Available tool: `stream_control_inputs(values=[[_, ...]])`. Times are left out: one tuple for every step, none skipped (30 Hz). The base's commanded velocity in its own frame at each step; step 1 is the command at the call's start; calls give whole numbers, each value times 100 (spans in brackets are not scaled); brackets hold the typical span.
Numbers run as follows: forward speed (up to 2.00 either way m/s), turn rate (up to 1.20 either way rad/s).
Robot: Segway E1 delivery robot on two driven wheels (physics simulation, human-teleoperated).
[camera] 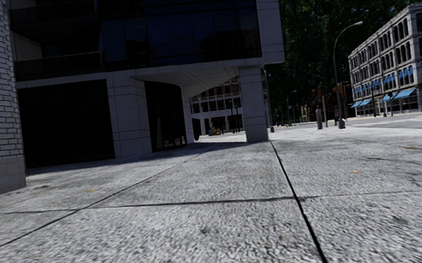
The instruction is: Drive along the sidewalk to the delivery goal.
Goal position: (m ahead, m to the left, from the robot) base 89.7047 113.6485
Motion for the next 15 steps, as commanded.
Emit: stream_control_inputs(values=[[200, 0], [200, 0], [200, 0], [200, 0], [200, 0], [200, 0], [200, 0], [200, 0], [200, 0], [200, 0], [200, 0], [200, 0], [200, 0], [200, 0], [200, 0]])
